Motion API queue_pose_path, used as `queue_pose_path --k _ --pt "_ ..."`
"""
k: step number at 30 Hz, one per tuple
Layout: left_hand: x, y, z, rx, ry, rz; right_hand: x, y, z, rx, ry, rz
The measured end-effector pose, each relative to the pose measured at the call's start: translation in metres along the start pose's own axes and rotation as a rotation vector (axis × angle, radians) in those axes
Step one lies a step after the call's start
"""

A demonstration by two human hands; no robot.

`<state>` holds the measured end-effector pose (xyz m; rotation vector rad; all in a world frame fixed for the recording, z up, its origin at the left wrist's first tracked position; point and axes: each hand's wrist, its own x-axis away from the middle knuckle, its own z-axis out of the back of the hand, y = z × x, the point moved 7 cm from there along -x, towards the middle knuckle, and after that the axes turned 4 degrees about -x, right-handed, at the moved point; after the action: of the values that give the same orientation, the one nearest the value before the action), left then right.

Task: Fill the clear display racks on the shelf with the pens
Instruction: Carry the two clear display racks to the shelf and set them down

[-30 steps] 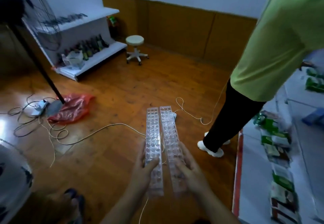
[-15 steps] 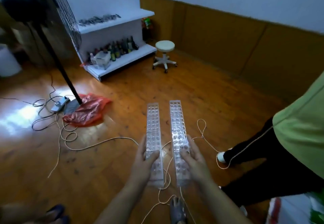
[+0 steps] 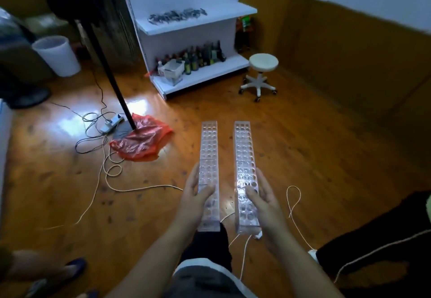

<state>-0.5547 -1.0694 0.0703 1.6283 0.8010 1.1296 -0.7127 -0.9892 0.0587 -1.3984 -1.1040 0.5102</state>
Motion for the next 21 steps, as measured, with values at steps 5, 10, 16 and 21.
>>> queue_pose_path --k 5,10,16,21 --pt "-0.093 0.011 -0.003 0.010 0.030 -0.010 -0.098 -0.015 -0.016 0.029 -0.024 -0.010" --pt "-0.218 0.041 0.010 0.024 0.045 0.017 -0.228 -0.044 -0.056 0.086 -0.049 0.001" --pt "-0.362 0.100 0.030 0.018 0.079 0.008 -0.371 -0.099 -0.102 0.095 -0.051 -0.040" --pt "-0.463 0.142 0.009 -0.052 0.057 -0.006 -0.461 -0.131 -0.099 0.073 -0.026 -0.058"
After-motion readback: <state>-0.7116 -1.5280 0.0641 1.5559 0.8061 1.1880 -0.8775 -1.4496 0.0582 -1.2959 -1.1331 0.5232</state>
